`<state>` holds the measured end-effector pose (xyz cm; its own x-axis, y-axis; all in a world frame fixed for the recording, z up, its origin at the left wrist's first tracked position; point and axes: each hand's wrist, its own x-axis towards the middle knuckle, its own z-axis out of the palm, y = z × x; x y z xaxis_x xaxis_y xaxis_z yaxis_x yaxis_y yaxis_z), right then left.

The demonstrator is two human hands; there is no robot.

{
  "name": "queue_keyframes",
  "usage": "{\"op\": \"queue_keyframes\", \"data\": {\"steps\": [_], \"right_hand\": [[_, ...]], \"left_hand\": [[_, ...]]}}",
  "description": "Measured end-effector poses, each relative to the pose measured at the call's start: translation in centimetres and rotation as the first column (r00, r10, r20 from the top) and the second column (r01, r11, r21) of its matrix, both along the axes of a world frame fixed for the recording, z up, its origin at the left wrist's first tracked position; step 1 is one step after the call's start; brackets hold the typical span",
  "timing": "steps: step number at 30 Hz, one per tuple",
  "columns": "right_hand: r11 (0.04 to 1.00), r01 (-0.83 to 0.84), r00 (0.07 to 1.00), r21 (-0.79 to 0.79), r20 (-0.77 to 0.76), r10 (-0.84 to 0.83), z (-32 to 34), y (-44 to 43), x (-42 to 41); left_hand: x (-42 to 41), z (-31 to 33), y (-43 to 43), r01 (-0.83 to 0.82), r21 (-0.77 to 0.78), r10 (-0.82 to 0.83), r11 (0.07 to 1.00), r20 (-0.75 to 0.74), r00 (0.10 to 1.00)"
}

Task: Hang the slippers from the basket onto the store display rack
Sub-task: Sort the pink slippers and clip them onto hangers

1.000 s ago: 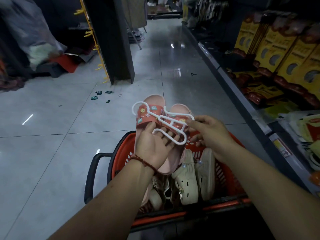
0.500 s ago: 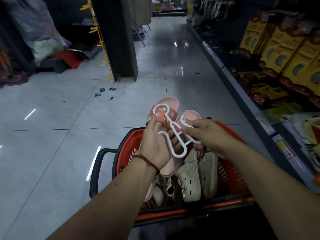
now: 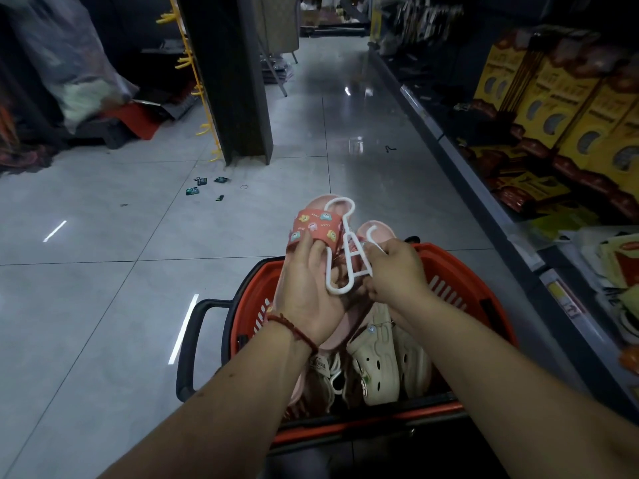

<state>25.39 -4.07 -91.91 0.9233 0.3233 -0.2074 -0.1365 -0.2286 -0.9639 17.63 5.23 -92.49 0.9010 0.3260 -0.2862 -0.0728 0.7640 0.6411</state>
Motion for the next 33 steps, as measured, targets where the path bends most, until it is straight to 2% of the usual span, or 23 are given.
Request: {"op": "queue_keyframes", "data": {"steps": [5, 10, 14, 16, 22, 29, 33], "right_hand": [[0.99, 0.141, 0.988, 0.003, 0.062, -0.141, -1.5, 0.8, 0.8], [0.967, 0.246, 0.943, -0.072, 0.249, -0.221, -0.3, 0.9, 0.2], [0.942, 0.329, 0.911, -0.068, 0.285, -0.298, 0.3, 0.4, 0.2], [0.951, 0.292, 0.921, -0.098, 0.297, -0.252, 0.5, 0.5, 0.3], [0.95, 0.088, 0.917, -0.3, 0.397, 0.041, -0.5, 0.9, 1.7], [0.975, -0.082, 0.948, -0.209, 0.287, 0.141, -0.8, -0.7, 2.3], [0.961, -0.128, 0.936, -0.245, 0.291, 0.199, -0.5, -1.5, 2.1]], "left_hand": [[-0.3, 0.1, -1.5, 0.065, 0.047, -0.064, 0.997, -0.023, 0.998], [-0.4, 0.0, -3.0, 0.13, 0.035, -0.129, 0.991, -0.035, 0.991], [-0.8, 0.6, -4.0, 0.179, 0.028, -0.178, 0.983, -0.053, 0.983], [-0.7, 0.9, -3.7, 0.152, 0.018, -0.151, 0.988, -0.044, 0.988], [-0.1, 1.2, -1.5, -0.023, -0.035, 0.021, 0.999, -0.068, 0.997], [-0.8, 1.0, 0.6, -0.066, -0.082, 0.061, 0.994, -0.057, 0.997], [-1.1, 0.8, 0.9, -0.06, -0.091, 0.053, 0.994, -0.084, 0.995]]}}
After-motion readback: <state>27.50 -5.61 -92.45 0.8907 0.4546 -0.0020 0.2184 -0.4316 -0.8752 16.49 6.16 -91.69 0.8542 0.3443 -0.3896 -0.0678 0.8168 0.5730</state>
